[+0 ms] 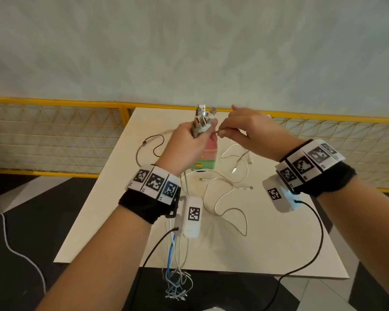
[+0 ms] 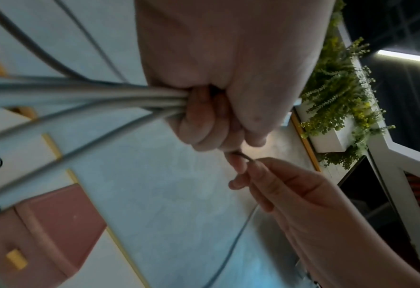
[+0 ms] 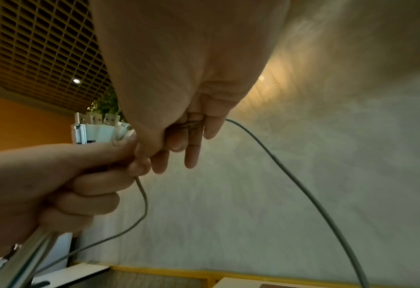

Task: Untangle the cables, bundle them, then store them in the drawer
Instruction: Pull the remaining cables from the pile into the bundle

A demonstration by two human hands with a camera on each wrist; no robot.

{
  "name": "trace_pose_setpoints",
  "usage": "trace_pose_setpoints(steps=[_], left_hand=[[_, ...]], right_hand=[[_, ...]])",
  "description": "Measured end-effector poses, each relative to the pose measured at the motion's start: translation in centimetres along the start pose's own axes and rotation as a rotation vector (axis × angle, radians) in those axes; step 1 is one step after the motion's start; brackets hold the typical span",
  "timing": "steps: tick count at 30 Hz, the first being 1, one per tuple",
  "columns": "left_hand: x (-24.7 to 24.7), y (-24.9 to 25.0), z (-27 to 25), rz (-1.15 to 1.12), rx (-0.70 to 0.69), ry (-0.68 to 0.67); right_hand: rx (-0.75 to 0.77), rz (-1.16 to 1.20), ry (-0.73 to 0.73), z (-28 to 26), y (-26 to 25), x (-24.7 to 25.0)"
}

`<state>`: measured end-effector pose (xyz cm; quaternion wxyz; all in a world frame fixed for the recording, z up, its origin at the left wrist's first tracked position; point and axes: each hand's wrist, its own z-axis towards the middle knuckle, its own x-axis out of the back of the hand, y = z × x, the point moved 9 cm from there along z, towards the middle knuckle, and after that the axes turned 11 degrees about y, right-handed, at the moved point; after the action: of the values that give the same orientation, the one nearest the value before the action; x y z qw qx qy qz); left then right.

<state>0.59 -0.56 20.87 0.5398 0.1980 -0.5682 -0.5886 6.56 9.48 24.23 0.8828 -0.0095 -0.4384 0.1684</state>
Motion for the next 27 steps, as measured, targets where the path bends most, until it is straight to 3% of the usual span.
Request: trace_pose_setpoints(steps=[3, 6, 8, 12, 16, 18, 24, 27], left_hand=[[0.5, -0.3, 0.5, 0.078, -0.024, 0.007], [4.8, -1.5, 1.6, -0.05, 0.036, 0.297], [7.0, -2.2, 1.9, -0.067, 0.04, 0.422], [5.6, -1.0, 1.4, -0.085, -0.047, 0.381], [0.3, 0.8, 0.4, 0.053, -0.133, 0.045], [-0.2, 1.0, 0.3, 0.087, -0.144, 0.0], [6.5, -0.4, 0.6, -0.103, -0.057, 0.383], [8.2, -0.6, 0.5, -0.151, -0.038, 0.433]], right_hand=[[-0.086, 0.028, -0.06, -0.7, 1.4, -0.4], [-0.352, 0.061, -0.062, -3.0, 6.1, -0.1], [-0.425, 0.02, -0.097, -4.4, 8.0, -0.4], [-0.359, 0.024, -0.107, -3.4, 6.8, -1.3], [-0.082, 0.072, -0.04, -0.3, 2.5, -0.9], [-0.041, 0.092, -0.027, 0.3, 2.0, -0.4], [-0.332, 0.099, -0.048, -2.3, 6.0, 0.9], [-0.368, 0.111, -0.121, -3.1, 4.7, 1.1]])
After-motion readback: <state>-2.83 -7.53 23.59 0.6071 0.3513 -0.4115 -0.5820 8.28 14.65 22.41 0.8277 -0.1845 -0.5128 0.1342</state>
